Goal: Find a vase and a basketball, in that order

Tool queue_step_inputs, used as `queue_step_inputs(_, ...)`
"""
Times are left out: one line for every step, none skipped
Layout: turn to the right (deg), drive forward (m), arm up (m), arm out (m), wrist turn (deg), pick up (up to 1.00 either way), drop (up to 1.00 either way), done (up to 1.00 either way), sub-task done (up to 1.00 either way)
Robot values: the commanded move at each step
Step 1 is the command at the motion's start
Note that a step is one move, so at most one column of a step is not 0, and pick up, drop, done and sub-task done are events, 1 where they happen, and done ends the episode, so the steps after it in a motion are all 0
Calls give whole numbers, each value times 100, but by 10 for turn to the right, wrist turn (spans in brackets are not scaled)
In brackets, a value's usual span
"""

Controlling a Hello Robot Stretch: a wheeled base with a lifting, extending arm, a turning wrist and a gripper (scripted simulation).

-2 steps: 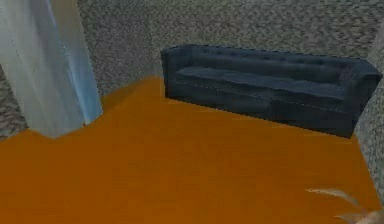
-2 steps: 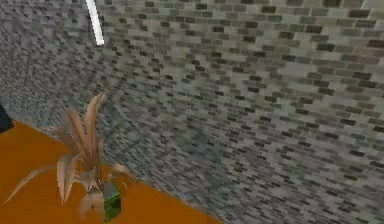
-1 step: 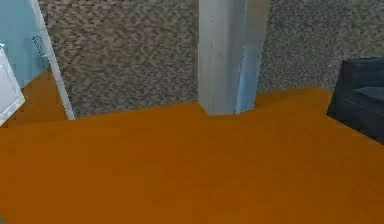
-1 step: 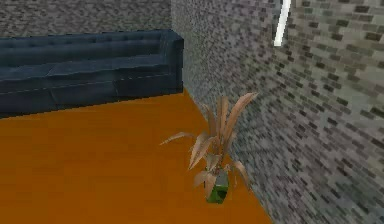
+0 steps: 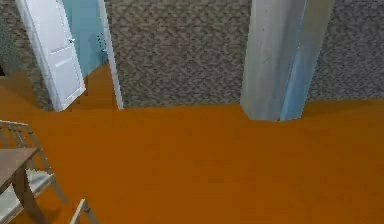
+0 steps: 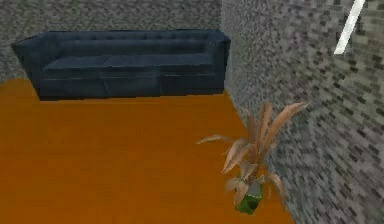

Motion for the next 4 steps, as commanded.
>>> queue_step_inputs(0, 90, 0, 0, 0, 0, 0, 0, 0)
queue_step_inputs(-450, 0, 0, 0, 0, 0, 0, 0, 0)
queue_step_inputs(-30, 0, 0, 0, 0, 0, 0, 0, 0)
queue_step_inputs(450, 0, 0, 0, 0, 0, 0, 0, 0)
